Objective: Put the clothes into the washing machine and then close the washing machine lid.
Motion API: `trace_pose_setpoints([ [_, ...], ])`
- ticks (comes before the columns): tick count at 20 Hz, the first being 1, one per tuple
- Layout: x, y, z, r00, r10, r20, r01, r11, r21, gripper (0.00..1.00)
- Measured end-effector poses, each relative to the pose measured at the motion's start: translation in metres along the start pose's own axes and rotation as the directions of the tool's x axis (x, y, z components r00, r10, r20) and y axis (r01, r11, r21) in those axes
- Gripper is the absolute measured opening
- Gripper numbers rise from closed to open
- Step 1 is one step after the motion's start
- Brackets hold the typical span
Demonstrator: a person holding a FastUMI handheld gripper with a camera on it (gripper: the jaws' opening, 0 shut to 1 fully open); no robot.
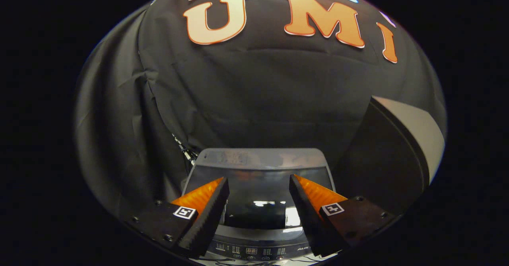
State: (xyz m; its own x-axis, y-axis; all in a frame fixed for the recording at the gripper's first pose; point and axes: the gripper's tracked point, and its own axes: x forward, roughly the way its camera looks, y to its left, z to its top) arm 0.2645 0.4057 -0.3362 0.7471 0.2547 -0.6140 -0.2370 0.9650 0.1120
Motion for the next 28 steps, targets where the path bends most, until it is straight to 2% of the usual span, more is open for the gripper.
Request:
trace_pose_setpoints([
  [8,0.03,0.007,-0.097,0.985,0.024,-0.174,-0.018,0.999,0.037,0.99],
  [12,0.027,0.009,-0.109,0.98,0.031,-0.195,-0.02,0.998,0.056,0.99],
  [15,-0.011,0.011,-0.074,0.993,0.061,-0.105,-0.05,0.994,0.099,0.99],
  [20,-0.081,0.0,0.018,0.994,0.04,0.1,-0.045,0.998,0.043,0.99],
  [25,-0.19,-0.027,0.104,0.946,-0.021,0.323,0.011,0.999,0.033,0.98],
  [28,-0.247,-0.056,0.137,0.916,-0.063,0.396,0.054,0.998,0.033,0.99],
])
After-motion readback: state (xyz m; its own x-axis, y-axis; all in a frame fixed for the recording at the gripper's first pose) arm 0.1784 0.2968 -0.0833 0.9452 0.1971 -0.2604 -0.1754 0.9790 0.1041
